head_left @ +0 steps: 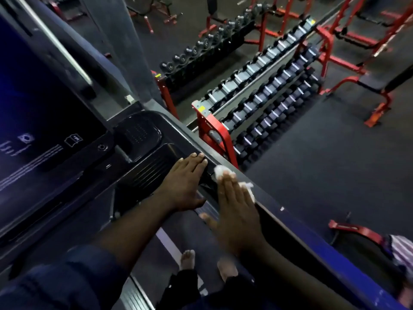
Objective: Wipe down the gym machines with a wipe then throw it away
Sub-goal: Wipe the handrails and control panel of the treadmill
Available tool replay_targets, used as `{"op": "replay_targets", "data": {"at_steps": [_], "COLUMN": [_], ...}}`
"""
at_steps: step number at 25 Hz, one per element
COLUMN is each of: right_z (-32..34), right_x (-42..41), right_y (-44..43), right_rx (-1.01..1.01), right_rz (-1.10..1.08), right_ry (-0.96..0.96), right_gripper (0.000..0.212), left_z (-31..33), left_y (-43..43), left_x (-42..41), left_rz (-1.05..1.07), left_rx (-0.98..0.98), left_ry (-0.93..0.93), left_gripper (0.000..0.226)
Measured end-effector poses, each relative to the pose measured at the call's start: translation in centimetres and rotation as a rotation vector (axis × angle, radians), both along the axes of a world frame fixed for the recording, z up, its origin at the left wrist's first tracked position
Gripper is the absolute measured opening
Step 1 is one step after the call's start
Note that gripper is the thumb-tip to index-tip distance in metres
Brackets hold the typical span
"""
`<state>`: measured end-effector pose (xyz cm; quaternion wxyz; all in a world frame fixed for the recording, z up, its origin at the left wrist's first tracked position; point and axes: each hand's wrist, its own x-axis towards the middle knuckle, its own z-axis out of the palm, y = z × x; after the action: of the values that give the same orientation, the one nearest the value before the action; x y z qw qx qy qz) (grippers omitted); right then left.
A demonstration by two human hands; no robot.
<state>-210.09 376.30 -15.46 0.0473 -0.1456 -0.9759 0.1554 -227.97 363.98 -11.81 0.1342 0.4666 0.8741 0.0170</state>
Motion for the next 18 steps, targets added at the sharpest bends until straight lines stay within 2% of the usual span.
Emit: {"op": "replay_targets", "data": {"at_steps": [3,6,9,12,15,17,18], "right_z": [0.3,0.7,1.3,0.9,1.2,1.2,1.3], "right_x": [-2.9,0.5,5.4,2.6,-4.2,-4.4,-2.7], "right_y": [-1.3,-1.3,-2.4,-3.0,-3.5,-4.2,-4.6], "right_rx": [0.023,-0.003,-0.012,0.043,-0.063,-0.096,-0.049], "right_rz": [-0.031,-0.09,-0.333,-0.55,-0.483,-0.413,-0.377], "right_ry": [0.05,0.032,-0.016,-0.062,-0.02,0.03,0.05], "right_gripper": [0.1,0.096,0.103,0.106,0.107,0.104,0.101], "left_z": [-0.3,-0.8,-1.4,-1.1,-0.5,-0.2,-0.3], "left_y": [0.8,1.2,1.1,1.1,1.1,1.5,1.9], "left_x": [-0.5,-0.9,-1.1,-1.9,-2.6,-3.1,-3.3], "left_rz": [-0.092,-0.195,-0.308,-0.364,-0.414,-0.436,-0.451], "left_rx": [0.039,0.09,0.089,0.085,0.129,0.147,0.157], "left_ry": [0.086,0.172,0.244,0.232,0.228,0.204,0.183], "left_gripper": [0.107,0.099,0.102,0.096,0.093,0.092,0.091]}}
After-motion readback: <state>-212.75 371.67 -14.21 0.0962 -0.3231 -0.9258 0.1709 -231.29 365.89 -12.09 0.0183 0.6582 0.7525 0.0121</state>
